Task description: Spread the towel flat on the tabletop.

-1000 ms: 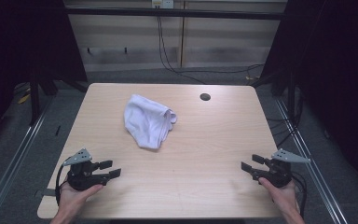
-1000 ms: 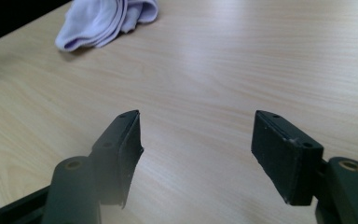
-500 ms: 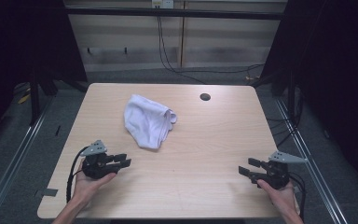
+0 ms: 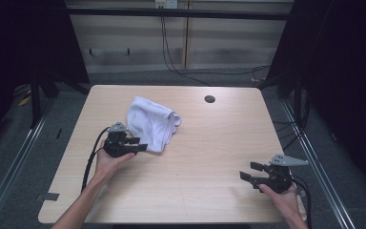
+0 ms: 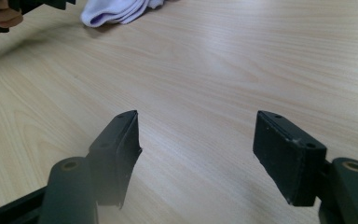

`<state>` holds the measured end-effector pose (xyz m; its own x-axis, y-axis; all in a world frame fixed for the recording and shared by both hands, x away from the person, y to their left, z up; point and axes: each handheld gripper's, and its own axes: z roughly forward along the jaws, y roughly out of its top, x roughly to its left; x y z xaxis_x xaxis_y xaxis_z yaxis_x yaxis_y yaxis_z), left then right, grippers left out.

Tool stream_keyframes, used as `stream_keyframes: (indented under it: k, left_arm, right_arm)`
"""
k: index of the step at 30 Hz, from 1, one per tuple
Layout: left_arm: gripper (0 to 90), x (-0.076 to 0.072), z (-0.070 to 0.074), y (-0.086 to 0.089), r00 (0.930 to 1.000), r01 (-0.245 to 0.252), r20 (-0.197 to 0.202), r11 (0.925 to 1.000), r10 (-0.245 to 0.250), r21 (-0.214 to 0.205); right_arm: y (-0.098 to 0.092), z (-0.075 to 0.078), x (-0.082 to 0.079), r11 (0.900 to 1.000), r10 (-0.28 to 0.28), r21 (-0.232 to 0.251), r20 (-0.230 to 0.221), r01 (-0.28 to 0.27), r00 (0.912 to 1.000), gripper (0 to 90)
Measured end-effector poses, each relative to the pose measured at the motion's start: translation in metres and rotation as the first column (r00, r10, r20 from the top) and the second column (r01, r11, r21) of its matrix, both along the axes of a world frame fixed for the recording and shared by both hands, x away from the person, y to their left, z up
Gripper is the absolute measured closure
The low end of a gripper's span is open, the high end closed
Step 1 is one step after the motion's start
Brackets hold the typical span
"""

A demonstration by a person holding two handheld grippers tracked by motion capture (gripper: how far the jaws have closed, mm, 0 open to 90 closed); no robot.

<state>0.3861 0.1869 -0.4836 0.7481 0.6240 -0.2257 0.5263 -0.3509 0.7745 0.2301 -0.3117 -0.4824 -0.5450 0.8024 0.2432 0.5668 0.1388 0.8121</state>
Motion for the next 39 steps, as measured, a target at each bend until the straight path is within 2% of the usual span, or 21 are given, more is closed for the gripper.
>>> stream_keyframes:
  k: [1, 2, 5, 6, 7, 8, 9, 10, 12, 16, 19, 20, 21, 26, 30, 32, 33, 35, 37, 38, 39]
  left_arm:
    - [50.2, 0.003, -0.002, -0.005, 1.0, 0.003, 0.001, 0.9999, -0.003, 0.011]
    - [56.3, 0.005, -0.004, -0.009, 0.9997, 0.023, -0.002, 0.9995, -0.023, 0.021]
    - [55.5, 0.008, -0.012, -0.019, 0.9992, 0.037, -0.018, 0.9968, -0.036, 0.071]
    - [57.9, 0.005, -0.02, -0.023, 0.9991, 0.042, -0.002, 0.9925, -0.042, 0.115]
    - [60.7, 0.005, -0.02, -0.023, 0.9991, 0.042, -0.002, 0.9925, -0.042, 0.115]
    - [69.6, 0.001, -0.019, -0.024, 0.9989, 0.038, 0.023, 0.9884, -0.042, 0.147]
    - [69.6, 0.0, -0.018, -0.024, 0.999, 0.039, 0.016, 0.9866, -0.042, 0.158]
    - [75.7, -0.002, -0.017, -0.023, 0.9986, 0.05, 0.012, 0.985, -0.052, 0.165]
    - [87.1, -0.01, -0.019, -0.019, 0.998, 0.063, -0.007, 0.9898, -0.062, 0.128]
    - [88.2, -0.025, -0.018, -0.018, 0.9949, 0.101, -0.018, 0.986, -0.099, 0.133]
    - [88.5, -0.039, -0.018, -0.018, 0.9909, 0.133, -0.036, 0.9853, -0.129, 0.108]
    - [88.5, -0.055, -0.018, -0.021, 0.985, 0.169, -0.053, 0.9811, -0.164, 0.094]
    - [88.6, -0.055, -0.018, -0.021, 0.985, 0.169, -0.053, 0.9811, -0.164, 0.094]
    - [88.6, -0.09, -0.016, -0.033, 0.9615, 0.27, -0.077, 0.9585, -0.264, 0.09]
    - [88.8, -0.106, -0.015, -0.044, 0.9482, 0.31, -0.098, 0.9472, -0.302, 0.081]
    - [88.8, -0.115, -0.014, -0.05, 0.9336, 0.349, -0.114, 0.9339, -0.34, 0.076]
    - [88.9, -0.118, -0.015, -0.051, 0.9293, 0.358, -0.121, 0.9313, -0.349, 0.066]
    - [88.9, -0.127, -0.014, -0.054, 0.9181, 0.385, -0.131, 0.9207, -0.374, 0.066]
    - [88.4, -0.134, -0.013, -0.055, 0.9097, 0.4, -0.145, 0.9147, -0.389, 0.057]
    - [86.3, -0.137, -0.011, -0.054, 0.9062, 0.409, -0.142, 0.9113, -0.398, 0.052]
    - [86.3, -0.138, -0.01, -0.054, 0.9056, 0.411, -0.138, 0.9102, -0.401, 0.052]
  right_arm:
    - [0.0, 0.0, 0.0, 1.0, 0.001, -0.001, -0.003, -0.001, 1.0, 31.1]
    - [0.0, -0.001, 0.0, 1.0, 0.006, 0.0, -0.005, -0.006, 1.0, 31.0]
    - [0.001, 0.0, -0.001, 0.9999, 0.012, -0.003, -0.008, -0.012, 0.9999, 30.9]
    - [0.001, 0.0, -0.001, 0.9998, 0.018, -0.002, -0.007, -0.018, 0.9998, 30.9]
    - [0.001, 0.0, -0.001, 0.9998, 0.018, -0.002, -0.007, -0.018, 0.9998, 30.9]
    - [0.002, -0.001, -0.001, 0.9997, 0.026, -0.004, -0.011, -0.026, 0.9996, 30.9]
    - [0.002, -0.001, -0.001, 0.9997, 0.026, -0.004, -0.011, -0.026, 0.9996, 30.9]
    - [0.002, -0.001, -0.001, 0.9996, 0.03, -0.004, -0.011, -0.03, 0.9995, 30.9]
    - [0.004, -0.001, -0.001, 0.9995, 0.03, -0.006, -0.017, -0.03, 0.9994, 30.9]
    - [0.006, 0.001, -0.001, 0.9996, 0.029, -0.003, -0.009, -0.029, 0.9995, 31.0]
    - [0.009, 0.002, -0.002, 0.9996, 0.028, -0.002, -0.003, -0.028, 0.9996, 31.0]
    - [0.012, 0.004, -0.004, 0.9994, 0.027, -0.021, 0.008, -0.027, 0.9996, 31.6]
    - [0.012, 0.004, -0.004, 0.9994, 0.027, -0.021, 0.008, -0.027, 0.9996, 31.6]
    - [0.027, 0.009, -0.012, 0.9953, 0.081, -0.056, 0.032, -0.079, 0.9962, 32.9]
    - [0.043, 0.01, -0.015, 0.9914, 0.122, -0.051, 0.03, -0.12, 0.9921, 33.2]
    - [0.051, 0.009, -0.014, 0.9884, 0.144, -0.053, 0.027, -0.142, 0.9892, 33.7]
    - [0.057, 0.009, -0.013, 0.9862, 0.159, -0.05, 0.018, -0.158, 0.9871, 34.2]
    - [0.065, 0.007, -0.01, 0.9829, 0.18, -0.041, 0.009, -0.179, 0.9837, 36.8]
    - [0.074, 0.008, -0.006, 0.9794, 0.199, -0.033, 0.011, -0.199, 0.9798, 41.6]
    - [0.084, 0.008, -0.001, 0.9769, 0.213, -0.021, 0.017, -0.213, 0.9769, 52.3]
    - [0.084, 0.008, -0.001, 0.9769, 0.213, -0.021, 0.017, -0.213, 0.9769, 52.3]
